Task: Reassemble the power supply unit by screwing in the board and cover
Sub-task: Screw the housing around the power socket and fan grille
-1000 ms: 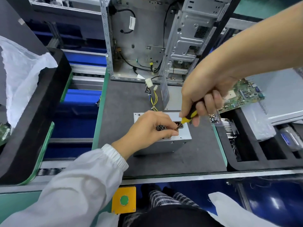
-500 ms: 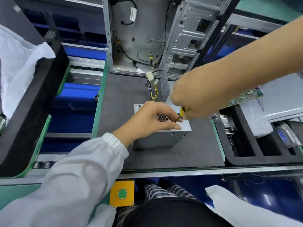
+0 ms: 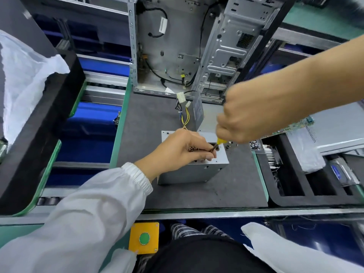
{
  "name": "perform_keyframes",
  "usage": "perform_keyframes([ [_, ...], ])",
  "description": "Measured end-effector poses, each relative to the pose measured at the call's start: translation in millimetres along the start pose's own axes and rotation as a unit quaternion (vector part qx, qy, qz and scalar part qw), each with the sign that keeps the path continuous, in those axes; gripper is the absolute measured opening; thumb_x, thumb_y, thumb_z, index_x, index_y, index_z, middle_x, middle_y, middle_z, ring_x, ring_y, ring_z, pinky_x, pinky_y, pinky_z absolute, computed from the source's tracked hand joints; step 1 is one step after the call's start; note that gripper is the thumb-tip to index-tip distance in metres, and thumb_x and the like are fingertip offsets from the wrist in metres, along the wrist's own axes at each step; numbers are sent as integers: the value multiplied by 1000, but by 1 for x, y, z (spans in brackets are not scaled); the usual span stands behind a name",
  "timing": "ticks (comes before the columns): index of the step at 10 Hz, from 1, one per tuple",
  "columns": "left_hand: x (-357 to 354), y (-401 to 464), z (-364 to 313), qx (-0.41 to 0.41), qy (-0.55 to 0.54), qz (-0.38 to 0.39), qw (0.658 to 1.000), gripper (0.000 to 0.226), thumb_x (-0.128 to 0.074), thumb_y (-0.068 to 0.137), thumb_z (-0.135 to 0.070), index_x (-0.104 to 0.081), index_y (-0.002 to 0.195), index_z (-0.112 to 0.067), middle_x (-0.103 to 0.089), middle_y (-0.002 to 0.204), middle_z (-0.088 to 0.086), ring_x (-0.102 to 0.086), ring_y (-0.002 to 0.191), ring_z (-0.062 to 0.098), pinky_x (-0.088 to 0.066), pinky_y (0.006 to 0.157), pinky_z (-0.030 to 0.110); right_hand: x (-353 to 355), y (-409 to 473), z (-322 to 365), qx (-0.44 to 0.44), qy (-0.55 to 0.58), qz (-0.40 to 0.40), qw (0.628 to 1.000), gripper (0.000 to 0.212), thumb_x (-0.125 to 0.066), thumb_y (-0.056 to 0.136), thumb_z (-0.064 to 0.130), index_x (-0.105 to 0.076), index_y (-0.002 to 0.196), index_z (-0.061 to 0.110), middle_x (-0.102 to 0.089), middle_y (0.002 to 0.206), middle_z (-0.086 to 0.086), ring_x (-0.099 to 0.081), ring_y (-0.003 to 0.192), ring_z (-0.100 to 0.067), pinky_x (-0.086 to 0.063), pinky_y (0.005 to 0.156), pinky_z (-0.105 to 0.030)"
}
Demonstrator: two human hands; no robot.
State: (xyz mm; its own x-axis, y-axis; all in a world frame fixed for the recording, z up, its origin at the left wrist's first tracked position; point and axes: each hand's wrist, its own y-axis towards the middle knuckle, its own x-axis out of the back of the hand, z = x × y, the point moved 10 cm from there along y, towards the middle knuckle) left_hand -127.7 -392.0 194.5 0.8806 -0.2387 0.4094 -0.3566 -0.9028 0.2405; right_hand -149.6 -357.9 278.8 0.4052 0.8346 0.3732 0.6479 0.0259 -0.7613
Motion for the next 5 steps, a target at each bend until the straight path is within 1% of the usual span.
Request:
perform_keyframes([
  [1, -1, 2, -1, -3, 5, 7, 1000, 14, -75, 86, -17, -78, 99, -17, -67, 81, -16, -60, 79, 2, -48, 77, 24, 8, 1, 8, -2, 20, 30, 999, 26, -71, 61, 15, -46, 65, 11, -30, 43, 2, -21, 38, -21, -19, 41, -24],
  [2, 5, 4, 1, 10, -23, -14, 1000, 12, -83, 77, -17, -77, 87, -15, -69, 81, -11, -62, 80, 6, -48, 77, 22, -41, -9, 0, -185, 392, 223, 873, 29, -46, 94, 35, -50, 77, 12, -39, 53, 3, -32, 42, -11, -31, 41, -23],
  [3, 6, 3, -1, 9, -8, -21, 1000, 9, -83, 76, -15, -76, 80, -12, -66, 74, -12, -60, 73, 6, -48, 75, 23, -73, -21, 35, -288, 793, 344, 412, 37, -49, 97, 29, -54, 69, 5, -33, 35, 5, -24, 23, -7, -17, 25, -13],
  [4, 4, 2, -7, -6, 2, -8, 1000, 4, -79, 81, -12, -77, 84, -12, -64, 72, -12, -56, 72, 4, -48, 76, 30, -71, -25, 38, -275, 858, 370, 226, 39, -46, 97, 32, -57, 77, 1, -27, 38, 5, -24, 22, -6, -18, 24, -14],
  [5, 5, 1, -8, -9, 2, -6, 1000, 4, -77, 83, -9, -78, 86, -7, -66, 72, -4, -54, 70, 5, -48, 76, 32, -72, -16, 7, -211, 706, 319, 596, 44, -50, 93, 49, -59, 89, 6, -53, 53, 2, -49, 39, -13, -36, 38, -19],
])
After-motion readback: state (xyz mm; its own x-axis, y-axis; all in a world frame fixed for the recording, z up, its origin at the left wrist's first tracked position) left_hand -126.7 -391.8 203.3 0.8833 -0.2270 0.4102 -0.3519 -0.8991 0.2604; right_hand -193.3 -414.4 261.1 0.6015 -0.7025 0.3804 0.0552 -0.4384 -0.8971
